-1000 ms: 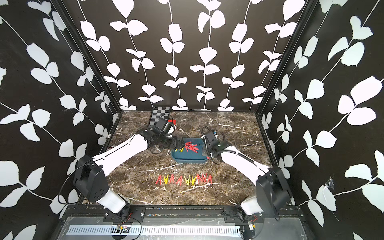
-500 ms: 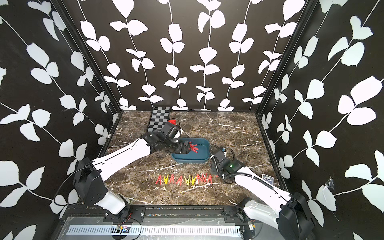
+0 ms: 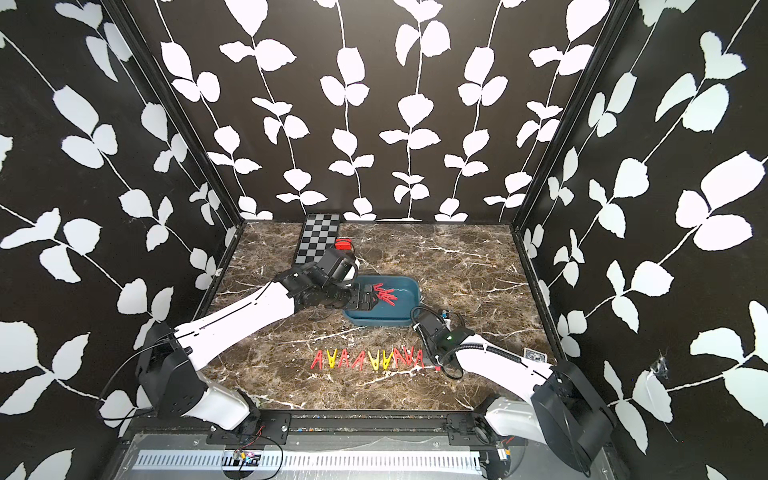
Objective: Take the clothespins out of the storage box
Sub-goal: Place the clothespin at the center of the board.
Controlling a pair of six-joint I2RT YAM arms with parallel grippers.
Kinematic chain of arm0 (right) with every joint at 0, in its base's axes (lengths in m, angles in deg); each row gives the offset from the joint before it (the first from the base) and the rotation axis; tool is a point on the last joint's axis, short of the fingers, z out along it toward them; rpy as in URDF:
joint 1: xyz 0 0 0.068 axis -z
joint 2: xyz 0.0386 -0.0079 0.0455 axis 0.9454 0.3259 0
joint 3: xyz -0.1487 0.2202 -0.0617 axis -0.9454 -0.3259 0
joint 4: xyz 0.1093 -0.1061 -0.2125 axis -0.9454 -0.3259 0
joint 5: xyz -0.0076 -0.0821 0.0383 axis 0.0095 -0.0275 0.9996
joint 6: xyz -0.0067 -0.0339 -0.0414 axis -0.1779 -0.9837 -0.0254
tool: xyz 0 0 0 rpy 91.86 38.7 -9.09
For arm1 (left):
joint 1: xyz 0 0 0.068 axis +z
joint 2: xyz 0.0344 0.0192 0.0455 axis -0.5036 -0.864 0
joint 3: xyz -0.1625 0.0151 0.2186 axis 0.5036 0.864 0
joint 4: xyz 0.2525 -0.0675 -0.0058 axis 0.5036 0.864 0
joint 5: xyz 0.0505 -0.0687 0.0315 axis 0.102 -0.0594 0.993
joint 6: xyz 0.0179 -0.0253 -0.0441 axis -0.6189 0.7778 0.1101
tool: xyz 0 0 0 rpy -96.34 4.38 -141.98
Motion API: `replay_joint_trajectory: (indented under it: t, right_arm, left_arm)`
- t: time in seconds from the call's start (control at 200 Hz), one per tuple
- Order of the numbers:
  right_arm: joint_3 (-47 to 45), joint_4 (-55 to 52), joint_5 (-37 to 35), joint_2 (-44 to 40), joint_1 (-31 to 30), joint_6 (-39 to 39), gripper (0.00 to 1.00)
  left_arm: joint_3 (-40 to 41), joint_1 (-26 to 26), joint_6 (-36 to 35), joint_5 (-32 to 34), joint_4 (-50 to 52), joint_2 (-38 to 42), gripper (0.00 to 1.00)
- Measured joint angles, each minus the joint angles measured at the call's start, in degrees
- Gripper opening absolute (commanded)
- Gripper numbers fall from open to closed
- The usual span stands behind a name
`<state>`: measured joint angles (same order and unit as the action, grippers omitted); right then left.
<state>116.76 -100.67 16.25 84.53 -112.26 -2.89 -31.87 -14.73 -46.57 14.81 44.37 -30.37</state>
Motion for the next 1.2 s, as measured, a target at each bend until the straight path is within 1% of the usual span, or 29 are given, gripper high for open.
replay_joint_trajectory:
  t: [0.155,0.265,0.395,0.46,0.605,0.725,0.8,0.83,0.875,0.93,0.95,1.05,1.16,1.2]
  right_arm:
    - [0.0,1.1,-0.8,2.6,-0.2,1.1,0.03]
    - [0.1,1.9,-1.6,3.1,-0.6,1.8,0.08]
    - [0.3,2.2,-2.1,3.6,-0.8,2.3,0.18]
    - [0.3,2.3,-2.2,3.6,-0.8,2.3,0.25]
    - [0.7,2.1,-1.9,3.3,-1.0,2.2,0.34]
    - [1.9,1.3,-1.6,0.9,-1.0,1.7,0.41]
    - [3.2,0.9,-1.7,-1.2,-1.0,1.3,0.51]
    - [3.8,0.7,-1.7,-2.2,-1.0,1.2,0.53]
    - [4.7,0.7,-1.9,-3.5,-1.0,0.4,0.58]
    - [5.6,0.7,-2.1,-5.0,-1.0,-0.1,0.66]
    - [5.9,0.7,-2.1,-5.4,-1.0,-0.5,0.67]
    - [7.3,1.0,-2.1,-7.2,-1.0,-2.2,0.79]
    - [9.1,1.5,-1.6,-7.5,-1.0,-4.0,0.98]
    - [9.9,1.7,-1.3,-7.4,-1.0,-4.7,0.99]
  left_arm:
    - [0.7,0.0,0.3,0.6,0.1,0.9,0.99]
    - [0.9,0.0,0.5,1.2,0.3,1.3,0.99]
    - [0.9,0.0,0.5,1.6,0.4,1.4,0.99]
    - [0.9,0.0,0.5,1.9,0.5,1.4,0.99]
    - [0.9,0.0,0.4,2.7,0.8,1.4,0.99]
    - [0.9,0.0,0.2,3.0,0.8,1.3,0.99]
    - [0.9,0.0,0.1,3.2,0.7,0.9,0.98]
    - [0.8,0.0,0.0,3.3,0.7,0.5,0.97]
    - [0.6,0.0,-0.1,3.4,0.7,-0.2,0.95]
    - [0.2,0.0,-0.2,3.7,0.8,-1.6,0.89]
    - [-0.1,0.0,-0.3,3.8,0.9,-2.1,0.87]
    - [-1.8,0.0,-0.3,4.5,1.1,-5.3,0.79]
    - [-4.2,0.0,-0.6,5.8,2.2,-8.6,0.66]
    - [-5.1,0.0,-0.7,6.2,2.6,-9.7,0.62]
